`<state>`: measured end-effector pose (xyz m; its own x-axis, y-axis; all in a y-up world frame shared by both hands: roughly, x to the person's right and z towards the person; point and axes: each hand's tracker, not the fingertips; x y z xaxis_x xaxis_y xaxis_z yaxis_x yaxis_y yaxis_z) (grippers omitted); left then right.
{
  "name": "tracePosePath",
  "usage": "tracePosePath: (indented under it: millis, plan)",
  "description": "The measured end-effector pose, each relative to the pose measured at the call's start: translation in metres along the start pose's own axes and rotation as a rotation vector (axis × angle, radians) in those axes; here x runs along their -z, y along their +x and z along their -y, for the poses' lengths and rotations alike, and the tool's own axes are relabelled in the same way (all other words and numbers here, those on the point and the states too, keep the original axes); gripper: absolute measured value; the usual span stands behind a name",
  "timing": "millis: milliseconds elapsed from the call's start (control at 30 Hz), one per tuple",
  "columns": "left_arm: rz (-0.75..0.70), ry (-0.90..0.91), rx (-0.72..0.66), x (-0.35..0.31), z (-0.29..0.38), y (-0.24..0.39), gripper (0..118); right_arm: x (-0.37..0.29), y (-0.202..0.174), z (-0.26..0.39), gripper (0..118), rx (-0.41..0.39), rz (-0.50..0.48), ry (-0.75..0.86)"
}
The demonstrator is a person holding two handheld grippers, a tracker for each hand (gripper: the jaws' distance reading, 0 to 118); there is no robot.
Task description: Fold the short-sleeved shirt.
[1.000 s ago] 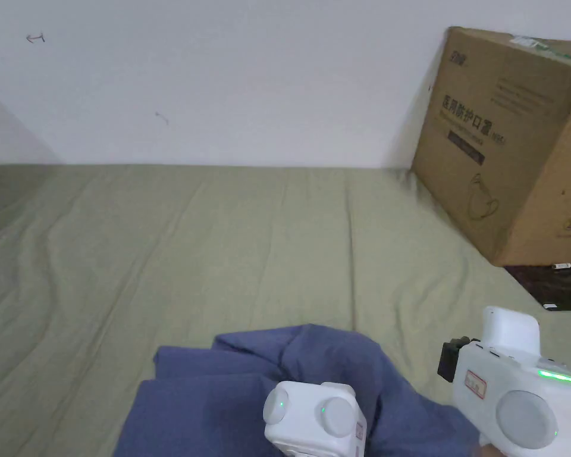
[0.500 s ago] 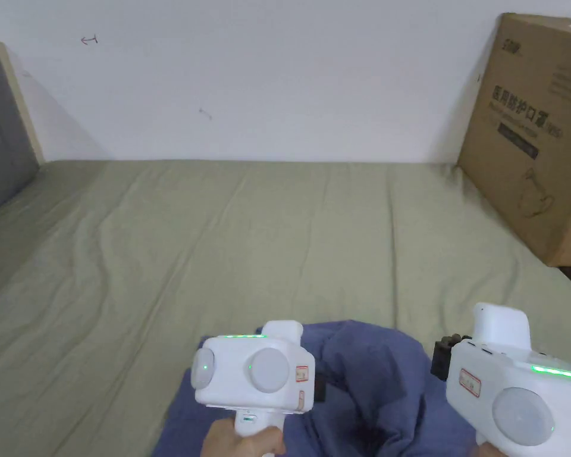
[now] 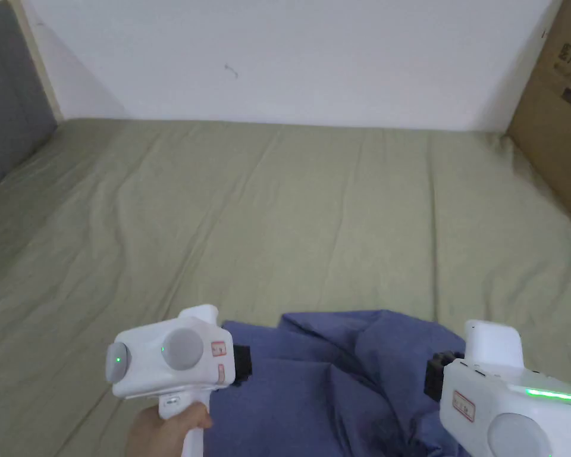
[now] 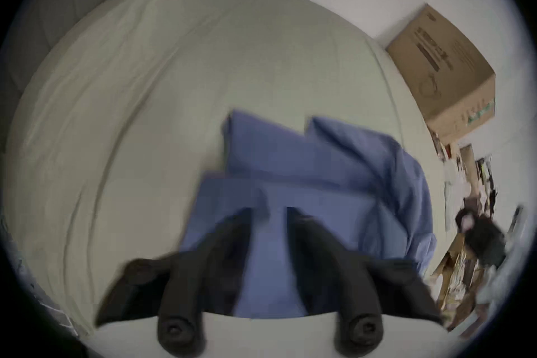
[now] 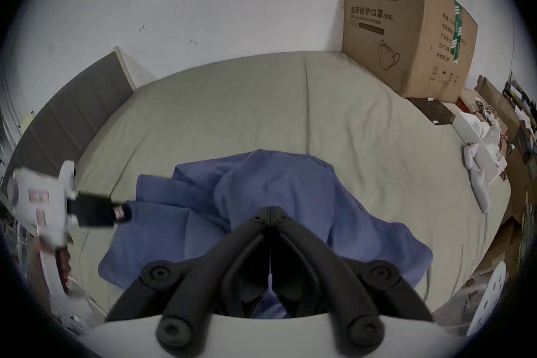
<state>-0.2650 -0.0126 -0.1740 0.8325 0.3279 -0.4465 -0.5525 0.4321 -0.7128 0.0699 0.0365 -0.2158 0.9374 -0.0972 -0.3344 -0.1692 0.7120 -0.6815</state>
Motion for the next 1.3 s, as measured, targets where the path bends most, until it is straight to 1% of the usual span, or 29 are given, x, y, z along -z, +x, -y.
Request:
tracePosePath:
  millis: [33,67,133,167,200,233,267,300,333,400,433,467,567,633,700,733,767,800,833,867,900,967,1000,1100,1167,1200,1233,1267,1300]
  plan:
    - [-0.002,0.001,-0.004,0.005,-0.016,0.0,81,0.004,0.001,-0.002,0,0.004,0.0,-0.004]
    - [-0.015,0.006,-0.017,0.011,-0.032,0.0,90,0.008,0.001,-0.004,0,0.009,-0.001,-0.009]
    - [-0.022,0.004,-0.018,0.028,-0.057,0.001,86,0.016,0.003,-0.006,0,0.015,0.002,-0.018]
    - [-0.041,-0.01,-0.013,0.038,-0.065,0.002,83,0.019,0.004,-0.007,0,0.016,0.004,-0.025]
    - [-0.081,-0.051,0.008,0.049,-0.071,0.004,72,0.023,0.005,-0.007,0,0.016,0.007,-0.029]
    - [-0.09,-0.077,0.023,0.059,-0.072,0.005,55,0.025,0.007,-0.006,0,0.018,0.011,-0.034]
    - [-0.093,-0.108,0.048,0.07,-0.072,0.006,47,0.028,0.008,-0.005,0,0.02,0.013,-0.041]
    - [-0.108,-0.15,0.055,0.084,-0.066,0.005,44,0.032,0.009,-0.004,0,0.024,0.014,-0.048]
    - [-0.192,-0.166,0.111,0.093,-0.058,0.009,42,0.036,0.012,-0.002,0,0.032,0.012,-0.062]
    - [-0.175,-0.11,0.149,0.081,-0.056,0.017,34,0.04,0.015,0.001,0,0.039,0.016,-0.084]
    - [-0.175,-0.104,0.146,0.076,-0.054,0.017,16,0.041,0.016,0.002,0,0.041,0.017,-0.085]
    - [-0.177,-0.098,0.147,0.073,-0.054,0.018,7,0.043,0.017,0.002,0,0.04,0.016,-0.086]
    - [-0.147,-0.102,0.132,0.067,-0.056,0.013,7,0.048,0.024,-0.005,0,0.033,-0.012,-0.099]
    - [-0.135,-0.084,0.126,0.056,-0.055,0.016,7,0.052,0.028,-0.017,0,0.015,-0.083,-0.11]
    - [-0.107,-0.059,0.133,0.044,-0.055,0.017,7,0.059,0.033,-0.04,0,0.043,-0.141,-0.118]
    - [-0.094,-0.044,0.136,0.036,-0.055,0.018,7,0.068,0.035,-0.054,4,0.015,-0.193,-0.153]
    - [-0.088,-0.034,0.137,0.03,-0.055,0.02,7,0.079,0.036,-0.069,18,-0.006,-0.217,-0.179]
    - [-0.078,-0.024,0.138,0.023,-0.055,0.021,7,0.092,0.033,-0.082,47,-0.041,-0.217,-0.203]
    - [-0.067,-0.007,0.142,0.018,-0.056,0.02,7,0.105,0.028,-0.092,74,-0.086,-0.176,-0.198]
    - [-0.064,0.0,0.147,0.014,-0.056,0.021,7,0.117,0.024,-0.1,83,-0.122,-0.167,-0.188]
    - [-0.06,0.005,0.149,0.01,-0.055,0.022,7,0.129,0.017,-0.108,82,-0.161,-0.168,-0.204]
    - [-0.055,0.007,0.16,0.009,-0.056,0.021,7,0.151,0.011,-0.117,82,-0.184,-0.126,-0.241]
    - [-0.055,0.009,0.167,0.009,-0.055,0.022,7,0.164,0.01,-0.119,82,-0.204,-0.134,-0.271]
    - [-0.061,0.007,0.171,0.013,-0.056,0.021,7,0.209,0.018,-0.107,78,-0.179,-0.157,-0.455]
    - [-0.062,0.007,0.17,0.015,-0.055,0.022,7,0.233,0.027,-0.088,77,-0.2,-0.087,-0.534]
    - [-0.061,0.003,0.173,0.015,-0.055,0.022,7,0.227,0.03,-0.085,66,-0.177,-0.126,-0.477]
    - [-0.059,0.001,0.177,0.015,-0.054,0.023,7,0.218,0.026,-0.088,48,-0.156,-0.125,-0.443]
    - [-0.06,0.0,0.179,0.015,-0.054,0.022,7,0.212,0.02,-0.09,27,-0.17,-0.119,-0.439]
    - [-0.062,-0.002,0.183,0.015,-0.054,0.022,7,0.209,0.016,-0.088,6,-0.244,-0.094,-0.41]
